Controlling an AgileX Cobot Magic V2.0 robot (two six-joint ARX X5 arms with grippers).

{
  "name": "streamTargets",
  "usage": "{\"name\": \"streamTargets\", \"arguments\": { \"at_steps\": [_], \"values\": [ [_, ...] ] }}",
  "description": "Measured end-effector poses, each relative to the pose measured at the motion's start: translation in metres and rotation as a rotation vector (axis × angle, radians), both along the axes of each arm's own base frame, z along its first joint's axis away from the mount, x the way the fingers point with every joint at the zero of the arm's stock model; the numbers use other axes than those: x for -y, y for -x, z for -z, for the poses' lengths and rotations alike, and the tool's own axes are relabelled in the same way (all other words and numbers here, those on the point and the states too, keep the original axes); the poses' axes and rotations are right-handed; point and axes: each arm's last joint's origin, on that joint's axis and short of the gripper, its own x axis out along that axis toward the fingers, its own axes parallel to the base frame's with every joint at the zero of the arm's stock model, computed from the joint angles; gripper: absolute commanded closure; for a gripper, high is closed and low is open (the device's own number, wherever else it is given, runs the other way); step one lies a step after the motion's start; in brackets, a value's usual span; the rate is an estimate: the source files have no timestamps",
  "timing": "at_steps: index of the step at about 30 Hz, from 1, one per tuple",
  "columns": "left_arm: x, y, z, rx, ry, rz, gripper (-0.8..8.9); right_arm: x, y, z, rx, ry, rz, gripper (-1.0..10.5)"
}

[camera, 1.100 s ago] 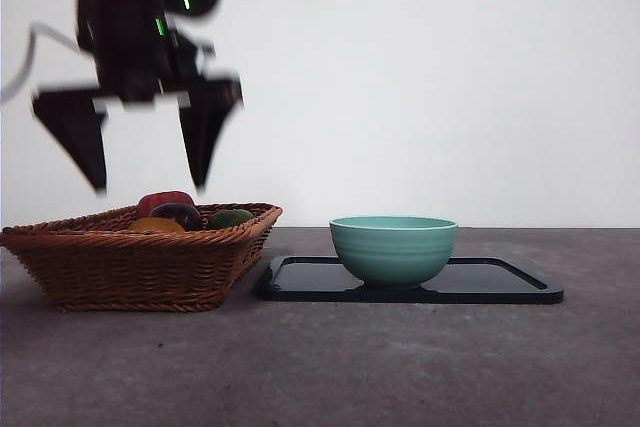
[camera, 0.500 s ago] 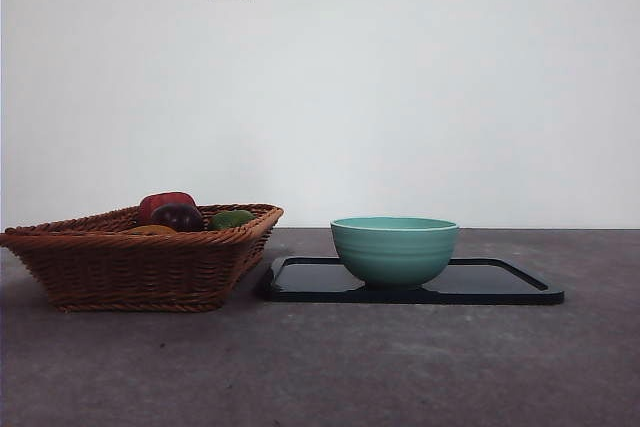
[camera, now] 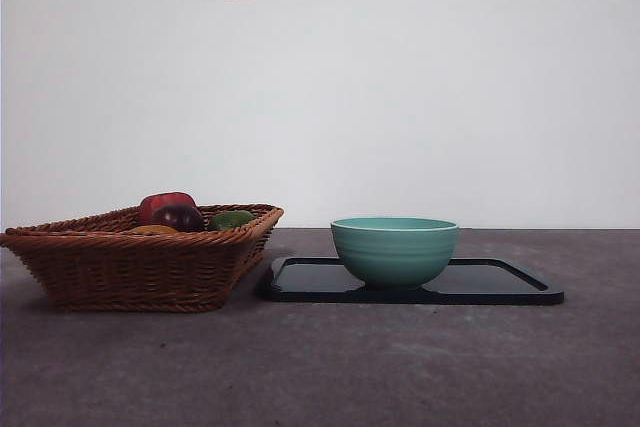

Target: Pick up the wifruite, put it on the bowl, pick up the plate, put it on desk

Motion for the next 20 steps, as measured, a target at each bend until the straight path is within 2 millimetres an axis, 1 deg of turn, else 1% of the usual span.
{"name": "streamTargets", "arguments": {
  "at_steps": [3,6,9,11,15,20],
  "values": [
    [-0.002,0.004,0.011,0.01,-0.014,0.009,2.82,0.0,0.0,0.0,-0.013,-0.013,0.007,3.9],
    [-0.002,0.004,0.01,0.023,-0.014,0.012,2.82,-0.002,-0.002,0.0,-0.046,-0.03,0.001,3.9],
    [-0.002,0.004,0.01,0.025,-0.016,0.013,2.82,-0.011,-0.015,-0.001,-0.104,-0.024,-0.012,3.9],
    [-0.002,0.004,0.01,0.025,-0.016,0.013,2.82,-0.021,-0.031,-0.001,-0.157,-0.004,-0.019,3.9],
    [-0.002,0.004,0.01,0.025,-0.016,0.013,2.82,-0.046,-0.07,0.002,-0.276,0.05,-0.022,3.9],
    [-0.002,0.004,0.01,0.025,-0.016,0.013,2.82,-0.082,-0.135,0.002,-0.448,0.137,0.013,3.9]
  ]
}}
